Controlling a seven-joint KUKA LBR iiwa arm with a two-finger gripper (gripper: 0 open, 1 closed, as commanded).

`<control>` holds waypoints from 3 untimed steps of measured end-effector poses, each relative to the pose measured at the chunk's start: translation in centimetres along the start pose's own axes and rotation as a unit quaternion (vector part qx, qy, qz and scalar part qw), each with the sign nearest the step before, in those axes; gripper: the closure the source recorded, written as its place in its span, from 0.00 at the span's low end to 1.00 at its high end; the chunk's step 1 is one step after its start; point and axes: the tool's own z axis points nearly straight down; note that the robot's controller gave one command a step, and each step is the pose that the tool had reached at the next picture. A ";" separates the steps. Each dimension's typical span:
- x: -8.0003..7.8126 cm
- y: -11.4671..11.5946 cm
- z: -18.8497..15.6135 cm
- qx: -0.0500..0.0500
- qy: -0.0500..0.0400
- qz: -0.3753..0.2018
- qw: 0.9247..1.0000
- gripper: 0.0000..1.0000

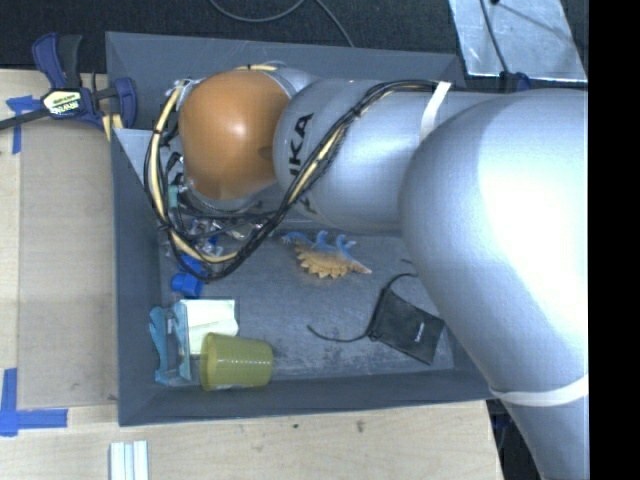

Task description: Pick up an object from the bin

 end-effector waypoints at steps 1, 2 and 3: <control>0.1 0.1 -1.8 -0.002 0.003 0.000 1.000 1.00; -0.1 0.0 -3.9 0.000 0.000 0.001 1.000 1.00; -0.2 -0.1 -5.0 0.001 -0.002 0.001 1.000 1.00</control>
Offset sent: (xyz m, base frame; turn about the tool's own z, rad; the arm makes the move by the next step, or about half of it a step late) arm 0.0000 0.0000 0.0569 0.0000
